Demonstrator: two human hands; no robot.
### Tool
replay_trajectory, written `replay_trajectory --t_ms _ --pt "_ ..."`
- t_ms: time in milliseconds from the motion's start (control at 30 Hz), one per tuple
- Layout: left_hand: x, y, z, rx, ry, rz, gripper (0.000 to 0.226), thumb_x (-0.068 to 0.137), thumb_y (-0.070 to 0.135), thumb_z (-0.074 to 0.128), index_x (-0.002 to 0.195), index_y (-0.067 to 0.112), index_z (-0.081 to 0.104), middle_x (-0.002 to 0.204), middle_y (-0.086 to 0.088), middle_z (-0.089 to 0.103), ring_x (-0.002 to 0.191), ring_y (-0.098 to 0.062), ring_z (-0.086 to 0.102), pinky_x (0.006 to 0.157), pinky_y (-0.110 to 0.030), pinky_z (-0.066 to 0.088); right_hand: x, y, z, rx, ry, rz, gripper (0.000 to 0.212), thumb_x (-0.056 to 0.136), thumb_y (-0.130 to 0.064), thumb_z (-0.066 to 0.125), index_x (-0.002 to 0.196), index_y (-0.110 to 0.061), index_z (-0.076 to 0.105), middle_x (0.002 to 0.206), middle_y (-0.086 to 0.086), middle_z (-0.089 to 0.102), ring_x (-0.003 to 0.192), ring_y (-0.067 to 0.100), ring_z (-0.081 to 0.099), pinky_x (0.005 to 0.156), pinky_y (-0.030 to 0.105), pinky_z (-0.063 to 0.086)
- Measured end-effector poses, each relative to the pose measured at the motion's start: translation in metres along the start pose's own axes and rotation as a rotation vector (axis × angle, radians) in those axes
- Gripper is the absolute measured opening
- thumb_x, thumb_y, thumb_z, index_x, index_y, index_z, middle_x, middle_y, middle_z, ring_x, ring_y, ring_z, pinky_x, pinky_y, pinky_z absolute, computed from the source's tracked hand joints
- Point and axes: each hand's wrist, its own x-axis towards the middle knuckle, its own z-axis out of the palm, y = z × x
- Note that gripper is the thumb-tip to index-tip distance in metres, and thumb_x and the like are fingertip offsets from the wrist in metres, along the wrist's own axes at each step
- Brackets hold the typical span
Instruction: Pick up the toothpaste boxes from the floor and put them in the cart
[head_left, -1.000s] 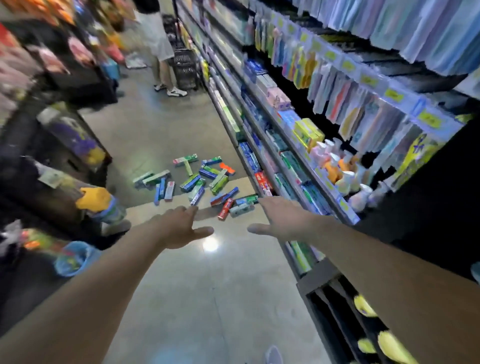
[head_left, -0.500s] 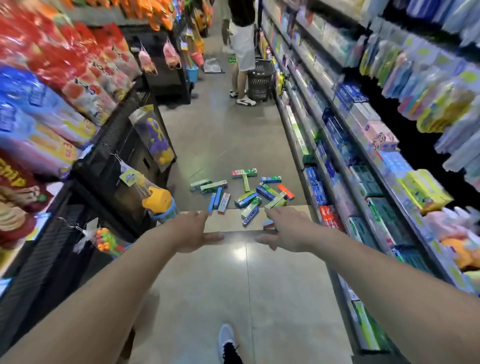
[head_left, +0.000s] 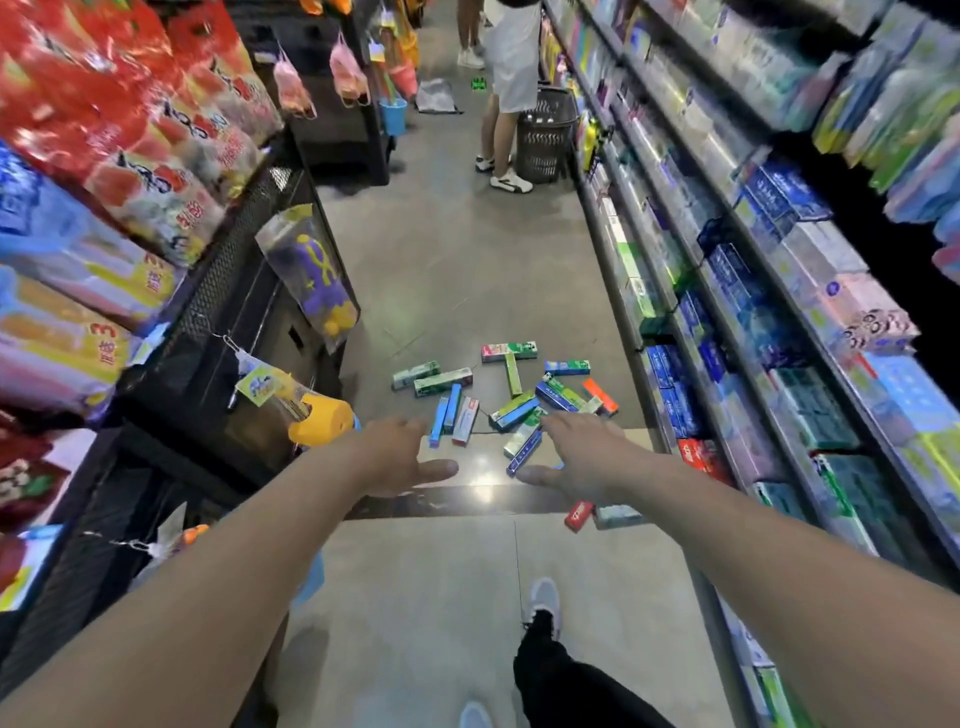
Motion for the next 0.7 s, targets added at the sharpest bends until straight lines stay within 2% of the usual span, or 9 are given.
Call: replay_trajectory --t_ms 100,400,567,700 --pt "0.043 0.0 -0.024 0.036 -0.004 -0.01 0.091 0.088 0.075 0.04 0.157 0.022 0.014 0.16 -0.007 0.025 0.145 -0.03 0.027 0.112 -0.045 0.032 0.046 0.021 -0.015 -0.007 -0.044 0.001 0.094 0.082 -0.083 0.036 0.151 -0.019 0.026 0.157 0.005 0.031 0.142 0.028 0.029 0.11 0.048 0.028" --pt "0.168 -0.003 -0.095 0.024 -0.044 -0.03 0.094 0.084 0.08 0.038 0.156 0.023 0.018 0.158 -0.006 0.029 0.143 -0.028 0.03 0.114 -0.05 0.032 0.181 0.093 -0.074 0.006 -0.15 0.03 0.1 0.081 -0.084 0.035 0.156 -0.021 0.016 0.159 0.008 0.027 0.146 0.03 0.022 0.116 0.051 0.023" --pt "0.227 -0.016 -0.121 0.027 -0.067 -0.027 0.094 0.083 0.081 0.037 0.155 0.023 0.02 0.158 -0.006 0.029 0.142 -0.029 0.03 0.112 -0.049 0.032 0.233 0.102 -0.099 -0.001 -0.201 0.025 0.096 0.085 -0.08 0.034 0.156 -0.018 0.015 0.162 0.01 0.02 0.148 0.033 0.015 0.118 0.051 0.018" --pt "0.282 -0.03 -0.14 0.053 -0.136 0.0 0.096 0.083 0.082 0.035 0.156 0.023 0.016 0.159 -0.006 0.028 0.143 -0.031 0.03 0.113 -0.05 0.032 0.28 0.103 -0.108 0.027 -0.219 0.049 0.098 0.084 -0.081 0.035 0.156 -0.018 0.016 0.161 0.01 0.023 0.147 0.032 0.019 0.118 0.051 0.02"
